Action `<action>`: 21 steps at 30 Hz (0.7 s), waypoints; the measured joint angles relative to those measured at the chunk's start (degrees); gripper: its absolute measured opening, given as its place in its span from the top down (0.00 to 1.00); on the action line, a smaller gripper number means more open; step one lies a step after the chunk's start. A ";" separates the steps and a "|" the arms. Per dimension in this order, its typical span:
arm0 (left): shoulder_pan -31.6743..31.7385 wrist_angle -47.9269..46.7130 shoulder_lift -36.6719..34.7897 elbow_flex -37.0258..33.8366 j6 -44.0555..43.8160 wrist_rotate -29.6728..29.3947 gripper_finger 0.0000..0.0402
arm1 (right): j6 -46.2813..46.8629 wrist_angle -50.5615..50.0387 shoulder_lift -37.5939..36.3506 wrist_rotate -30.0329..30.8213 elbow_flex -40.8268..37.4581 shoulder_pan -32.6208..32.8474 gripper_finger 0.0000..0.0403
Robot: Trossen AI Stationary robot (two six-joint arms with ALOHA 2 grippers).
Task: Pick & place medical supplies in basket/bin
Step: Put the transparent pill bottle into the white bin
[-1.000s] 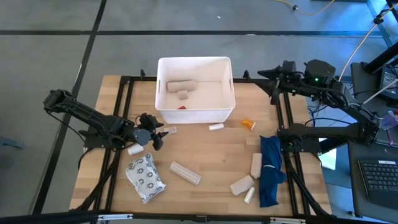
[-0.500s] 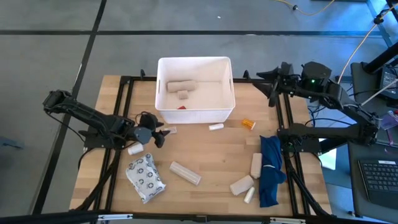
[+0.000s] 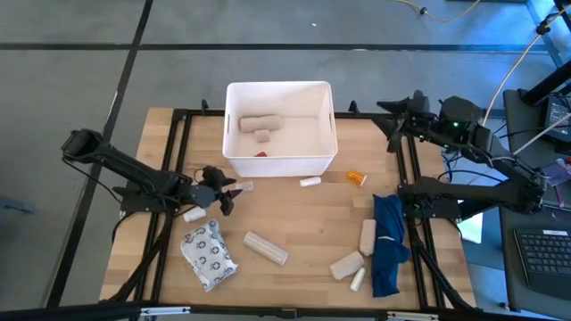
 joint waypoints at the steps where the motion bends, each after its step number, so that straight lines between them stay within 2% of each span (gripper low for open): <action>1: 0.27 3.09 0.00 -1.60 0.64 -0.24 0.49 | -0.03 -0.01 -0.38 1.26 0.00 0.01 0.40; 6: 1.33 12.80 0.00 -8.48 2.59 0.42 0.52 | 0.18 -0.10 -2.10 6.56 0.00 -0.01 0.40; 11: 1.59 16.65 0.00 -12.03 6.76 0.15 0.52 | 0.38 0.00 -3.09 9.97 0.00 -0.01 0.40; 18: 3.75 24.95 0.00 -13.27 18.98 0.66 0.52 | 1.36 0.38 -3.24 15.98 0.00 -0.01 0.40; 21: 5.90 25.22 0.01 -13.27 23.05 3.68 0.52 | 2.04 0.38 -3.21 16.33 0.00 -0.01 0.40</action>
